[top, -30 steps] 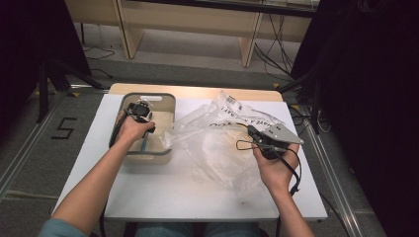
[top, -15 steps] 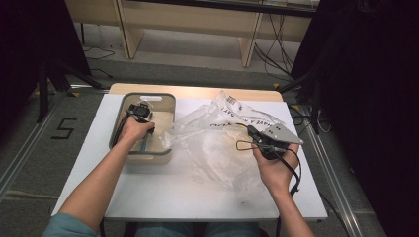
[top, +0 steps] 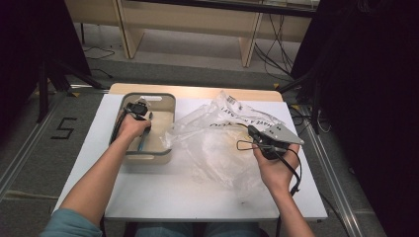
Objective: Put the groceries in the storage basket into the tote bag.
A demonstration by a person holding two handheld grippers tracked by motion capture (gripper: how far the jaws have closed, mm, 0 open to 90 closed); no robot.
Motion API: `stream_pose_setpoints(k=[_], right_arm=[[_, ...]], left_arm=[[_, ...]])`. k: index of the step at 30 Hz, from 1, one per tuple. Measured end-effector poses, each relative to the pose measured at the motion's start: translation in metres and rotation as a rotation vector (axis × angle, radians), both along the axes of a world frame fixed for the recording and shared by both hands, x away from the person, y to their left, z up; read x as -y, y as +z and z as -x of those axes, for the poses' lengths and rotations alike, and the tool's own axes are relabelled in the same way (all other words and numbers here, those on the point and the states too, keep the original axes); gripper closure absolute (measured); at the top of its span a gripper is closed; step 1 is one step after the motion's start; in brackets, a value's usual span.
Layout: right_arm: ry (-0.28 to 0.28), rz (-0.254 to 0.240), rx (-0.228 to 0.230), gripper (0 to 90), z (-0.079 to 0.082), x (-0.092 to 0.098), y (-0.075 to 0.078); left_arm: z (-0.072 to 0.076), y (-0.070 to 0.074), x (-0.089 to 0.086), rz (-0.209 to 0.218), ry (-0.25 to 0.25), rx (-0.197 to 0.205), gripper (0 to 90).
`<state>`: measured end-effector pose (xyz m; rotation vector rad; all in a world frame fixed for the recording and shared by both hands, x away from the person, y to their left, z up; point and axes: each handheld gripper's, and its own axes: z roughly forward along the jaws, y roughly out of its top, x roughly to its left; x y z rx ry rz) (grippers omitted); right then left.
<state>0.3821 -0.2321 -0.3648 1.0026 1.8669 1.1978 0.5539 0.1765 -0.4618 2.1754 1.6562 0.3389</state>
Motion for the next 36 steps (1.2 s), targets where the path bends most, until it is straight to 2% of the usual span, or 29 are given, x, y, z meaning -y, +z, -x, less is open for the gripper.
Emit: stream_pose_setpoints(k=[4, 14, 36], right_arm=[[-0.001, 0.000, 0.001, 90.0, -0.0006, 0.0000, -0.0006], [-0.002, -0.006, 0.002, 90.0, -0.0004, 0.0014, 0.0002], [-0.004, -0.003, 0.002, 90.0, -0.0014, 0.0012, -0.0015]], left_arm=[[-0.0002, 0.0002, -0.0003, -0.005, -0.002, -0.003, 76.1], [0.0008, 0.0012, 0.0053, -0.060, -0.026, 0.001, 77.6], [0.0020, 0.0025, 0.0038, -0.027, -0.008, -0.005, 78.2]])
